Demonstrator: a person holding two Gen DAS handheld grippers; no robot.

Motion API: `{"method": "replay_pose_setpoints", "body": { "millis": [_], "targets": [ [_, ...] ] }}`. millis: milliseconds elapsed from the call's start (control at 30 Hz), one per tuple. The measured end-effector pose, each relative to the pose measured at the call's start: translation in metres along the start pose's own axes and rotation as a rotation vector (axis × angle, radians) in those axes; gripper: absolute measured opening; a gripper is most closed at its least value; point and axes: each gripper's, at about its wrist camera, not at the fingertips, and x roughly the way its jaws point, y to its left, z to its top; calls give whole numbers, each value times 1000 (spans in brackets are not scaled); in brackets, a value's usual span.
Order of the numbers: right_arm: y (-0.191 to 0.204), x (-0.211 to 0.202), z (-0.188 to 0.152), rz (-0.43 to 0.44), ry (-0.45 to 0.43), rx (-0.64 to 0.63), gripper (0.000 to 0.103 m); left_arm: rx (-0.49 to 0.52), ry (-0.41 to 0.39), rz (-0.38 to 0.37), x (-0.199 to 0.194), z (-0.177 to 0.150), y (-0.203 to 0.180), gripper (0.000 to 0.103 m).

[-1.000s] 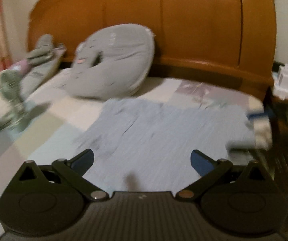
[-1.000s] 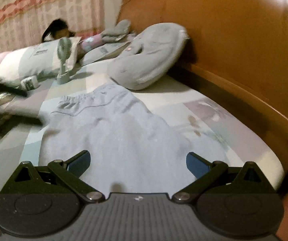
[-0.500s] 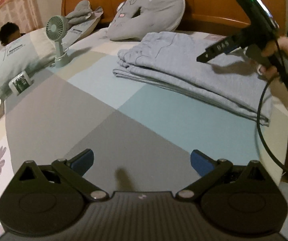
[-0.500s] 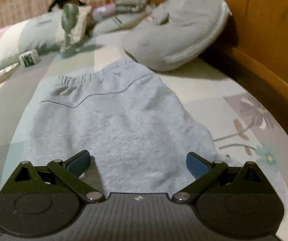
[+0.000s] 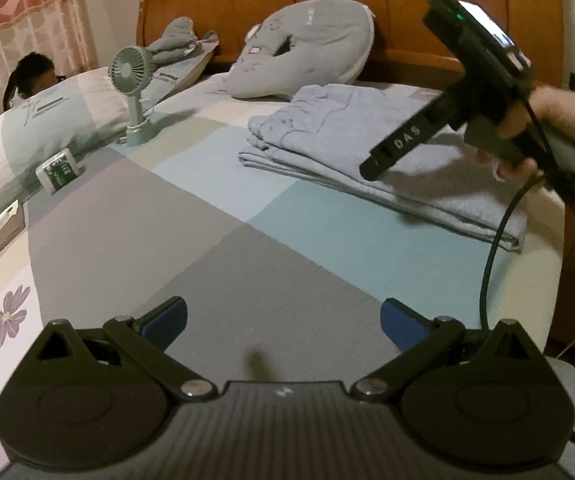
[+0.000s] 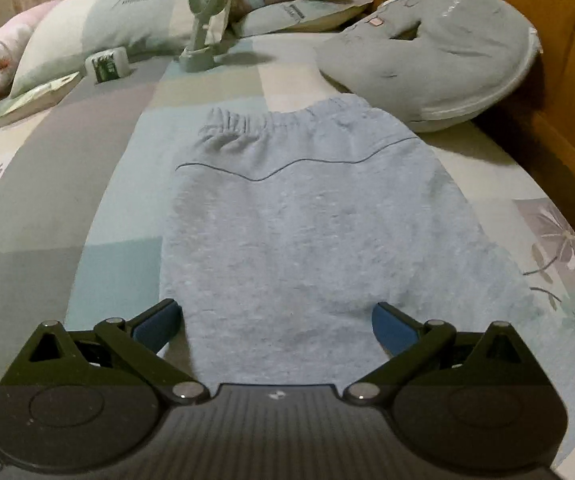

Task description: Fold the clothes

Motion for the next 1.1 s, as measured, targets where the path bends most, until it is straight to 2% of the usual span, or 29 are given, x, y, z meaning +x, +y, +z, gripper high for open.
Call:
{"method": "replay_pose_setpoints", "body": {
  "millis": [167,367,633,833,967,1100],
  "targets": [
    [8,-42,-20,-26,-19,41,103,-40,-27,7,-9,0,8,102],
    [11,-60,-65,0,76,173,103,-82,-40,2,-21,-3,13,102],
    [26,-89,-81,-18,168,272,103,-151,-30,-6,-38,-5,18,102],
    [41,-123,-97,-28,139,353,103,-173,-33,-9,-53,-5,18,102],
    [52,-140,-105,-50,96,377,103,-149,-28,-50,-61,0,18,102],
    [59,-153,-110,-111,58,382,103,-121,-19,-101,-57,10,14,102]
  ]
}}
